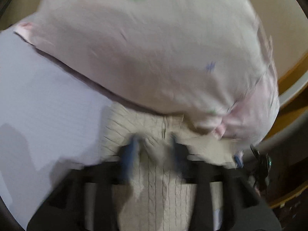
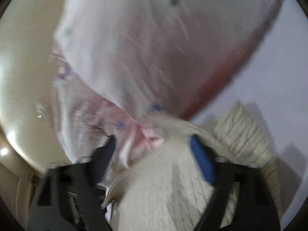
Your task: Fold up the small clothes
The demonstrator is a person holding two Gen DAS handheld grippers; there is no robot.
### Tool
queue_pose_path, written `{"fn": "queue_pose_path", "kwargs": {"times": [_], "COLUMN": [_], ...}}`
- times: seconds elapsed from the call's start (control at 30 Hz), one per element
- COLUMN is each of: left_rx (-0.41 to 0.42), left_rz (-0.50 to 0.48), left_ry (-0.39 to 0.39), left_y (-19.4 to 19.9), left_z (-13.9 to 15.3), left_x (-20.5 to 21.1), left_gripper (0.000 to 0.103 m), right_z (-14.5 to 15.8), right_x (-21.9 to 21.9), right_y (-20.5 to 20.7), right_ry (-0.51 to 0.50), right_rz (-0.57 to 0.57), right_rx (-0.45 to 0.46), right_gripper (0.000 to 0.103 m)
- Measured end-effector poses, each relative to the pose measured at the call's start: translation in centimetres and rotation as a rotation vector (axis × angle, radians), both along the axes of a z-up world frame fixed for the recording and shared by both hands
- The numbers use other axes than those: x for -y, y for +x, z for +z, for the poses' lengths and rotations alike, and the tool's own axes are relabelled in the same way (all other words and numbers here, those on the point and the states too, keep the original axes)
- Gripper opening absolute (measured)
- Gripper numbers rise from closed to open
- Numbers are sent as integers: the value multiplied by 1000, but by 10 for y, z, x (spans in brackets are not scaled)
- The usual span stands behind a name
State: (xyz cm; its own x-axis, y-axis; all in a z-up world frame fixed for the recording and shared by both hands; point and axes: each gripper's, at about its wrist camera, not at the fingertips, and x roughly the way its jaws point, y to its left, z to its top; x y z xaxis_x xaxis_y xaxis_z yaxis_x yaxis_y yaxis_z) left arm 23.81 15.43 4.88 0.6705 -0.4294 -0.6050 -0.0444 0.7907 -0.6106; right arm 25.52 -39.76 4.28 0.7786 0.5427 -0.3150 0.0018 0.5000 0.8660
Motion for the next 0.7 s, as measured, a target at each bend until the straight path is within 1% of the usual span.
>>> {"fn": "queue_pose_path", "kwargs": {"times": [0.03,0.07,0.1,0.17,0.23,0.3,0.37,0.43,0.47,0.53,0.57,0.6,0.63,0.7], "left_rx": [29,62,62,24,-23,-57,-84,-98,-90,-97,-124,-141,-157,-168], "left_rz": [39,46,22,-28,-75,-103,-116,-103,-92,-69,-50,-36,-12,2], "left_ry": [22,34,37,36,45,28,10,33,46,44,-9,-44,-114,-176], "left_y": [-11,-23,-28,-39,-44,-46,-47,-47,-49,-53,-52,-50,-50,-49], "left_z": [7,12,13,6,-8,-18,-26,-33,-32,-35,-41,-44,-50,-54], "left_x": [-5,-10,-10,-7,1,10,17,26,26,21,19,18,13,8], "left_gripper": [86,86,86,86,85,81,78,75,73,57,38,24,23,19], "right_z": [5,8,8,7,-1,-4,-3,-3,-2,-2,-1,-1,-1,0], "right_x": [3,6,8,13,16,21,18,12,9,4,1,1,1,5], "right_y": [-11,-17,-23,-33,-33,-30,-30,-29,-27,-21,-19,-17,-17,-17], "right_ry": [-11,-26,-38,-49,-28,-17,-45,-60,-60,-53,-53,-52,-50,-42], "right_rz": [4,5,1,-9,-6,-2,0,7,14,27,33,40,46,57], "right_rx": [49,67,76,73,56,53,57,58,59,56,53,50,48,53], "right_gripper": [96,97,98,99,99,99,99,99,99,99,99,99,99,99]}}
